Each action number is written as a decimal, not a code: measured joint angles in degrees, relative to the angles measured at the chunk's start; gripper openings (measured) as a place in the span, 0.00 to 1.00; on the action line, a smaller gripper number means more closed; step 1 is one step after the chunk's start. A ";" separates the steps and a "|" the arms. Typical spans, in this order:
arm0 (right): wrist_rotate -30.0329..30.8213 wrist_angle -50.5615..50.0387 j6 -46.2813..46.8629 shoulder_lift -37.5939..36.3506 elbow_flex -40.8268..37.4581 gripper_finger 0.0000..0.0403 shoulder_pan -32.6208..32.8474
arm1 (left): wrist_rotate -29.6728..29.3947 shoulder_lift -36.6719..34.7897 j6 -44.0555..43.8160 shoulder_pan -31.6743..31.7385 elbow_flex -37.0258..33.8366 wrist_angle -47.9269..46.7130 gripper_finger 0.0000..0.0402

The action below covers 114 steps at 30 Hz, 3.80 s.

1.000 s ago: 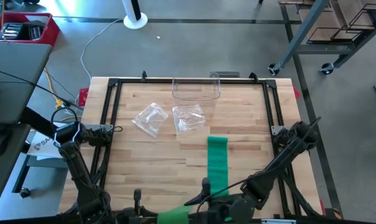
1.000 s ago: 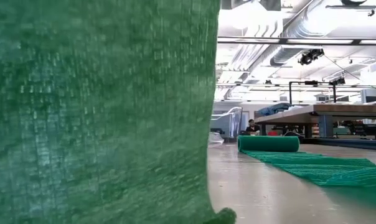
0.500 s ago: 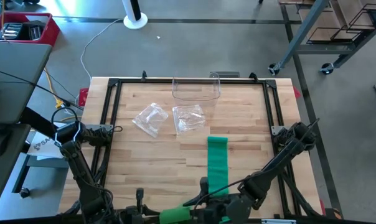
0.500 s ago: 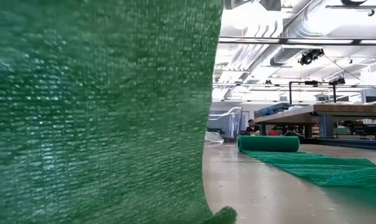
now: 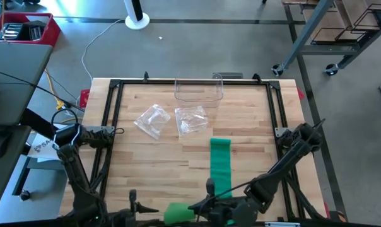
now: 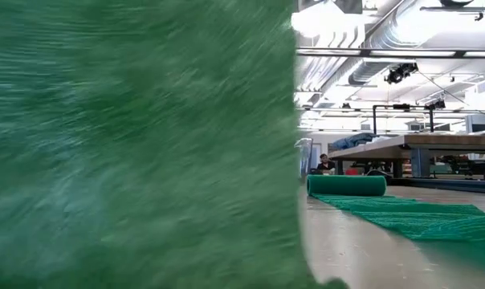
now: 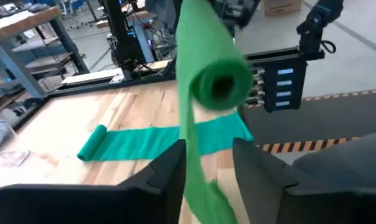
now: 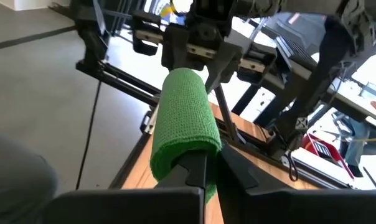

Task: Roll bandage
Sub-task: Roll the green bandage

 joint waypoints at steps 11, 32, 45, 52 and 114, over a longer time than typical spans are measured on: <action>-0.24 0.65 -0.97 -0.41 0.00 0.02 0.28 | -5.88 1.22 17.94 0.21 0.00 9.83 0.42; -0.48 2.13 -1.40 -0.43 0.00 0.02 0.27 | -8.77 2.64 31.05 0.51 0.00 20.90 0.42; -0.72 2.09 -1.29 -0.45 0.00 0.02 0.27 | -6.95 2.64 31.61 2.62 0.00 21.82 0.42; -0.70 2.02 -1.17 -0.45 0.00 0.02 0.27 | -6.87 2.64 31.56 3.73 0.00 21.80 0.42; -16.87 -11.67 18.57 -0.16 -0.02 0.38 -0.55 | -18.97 -0.04 -8.85 9.99 4.68 -9.21 0.02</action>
